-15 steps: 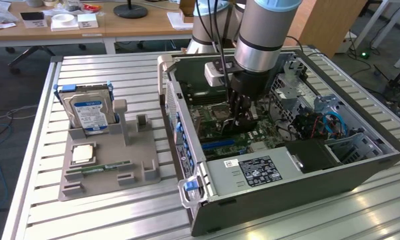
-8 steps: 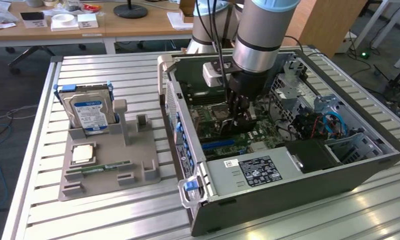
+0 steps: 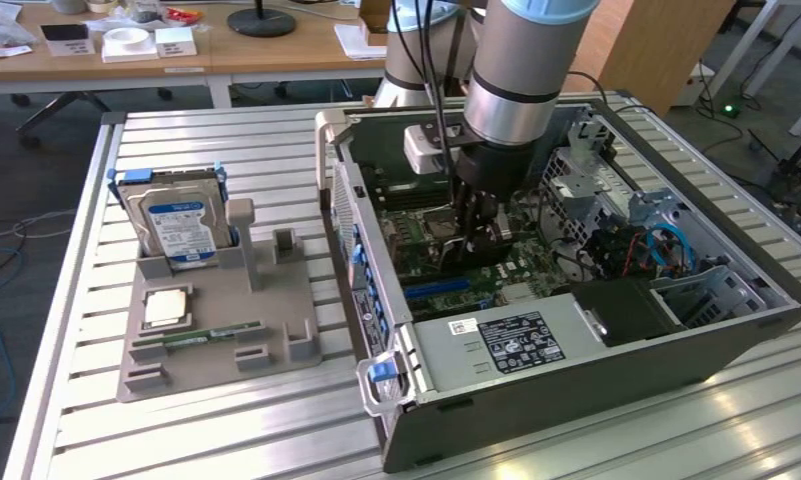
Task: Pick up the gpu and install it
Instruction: 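Insert the gpu into the slot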
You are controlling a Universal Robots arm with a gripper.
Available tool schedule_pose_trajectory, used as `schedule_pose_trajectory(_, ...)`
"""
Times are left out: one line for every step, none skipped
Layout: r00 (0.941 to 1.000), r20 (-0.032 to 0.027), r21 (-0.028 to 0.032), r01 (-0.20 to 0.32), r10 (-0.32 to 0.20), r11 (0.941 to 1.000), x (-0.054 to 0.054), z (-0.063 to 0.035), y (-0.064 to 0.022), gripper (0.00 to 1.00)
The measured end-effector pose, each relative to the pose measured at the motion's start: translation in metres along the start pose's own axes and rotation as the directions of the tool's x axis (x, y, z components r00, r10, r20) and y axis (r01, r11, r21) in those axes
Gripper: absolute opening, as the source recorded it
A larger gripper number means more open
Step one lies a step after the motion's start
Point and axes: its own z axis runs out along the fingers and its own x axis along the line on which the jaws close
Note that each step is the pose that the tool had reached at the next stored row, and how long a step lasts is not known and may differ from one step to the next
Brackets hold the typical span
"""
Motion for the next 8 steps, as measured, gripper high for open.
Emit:
schedule_pose_trajectory(1.0, 0.0001, 0.0001, 0.0, 0.0, 1.0, 0.0, 0.0, 0.0004, 0.26)
schedule_pose_trajectory(1.0, 0.0, 0.0001, 0.0, 0.0, 1.0, 0.0, 0.0001, 0.0007, 0.26)
schedule_pose_trajectory(1.0, 0.0, 0.0001, 0.0, 0.0, 1.0, 0.0, 0.0001, 0.0009, 0.26)
schedule_pose_trajectory(1.0, 0.0, 0.0, 0.0, 0.0, 1.0, 0.0, 0.0001, 0.0009, 0.26)
schedule_pose_trajectory(1.0, 0.0, 0.0, 0.0, 0.0, 1.0, 0.0, 0.0001, 0.0009, 0.26)
schedule_pose_trajectory(1.0, 0.0, 0.0, 0.0, 0.0, 1.0, 0.0, 0.0001, 0.001, 0.26)
schedule_pose_trajectory(1.0, 0.0, 0.0, 0.0, 0.0, 1.0, 0.0, 0.0001, 0.001, 0.26)
schedule_pose_trajectory(1.0, 0.0, 0.0, 0.0, 0.0, 1.0, 0.0, 0.0002, 0.0012, 0.26)
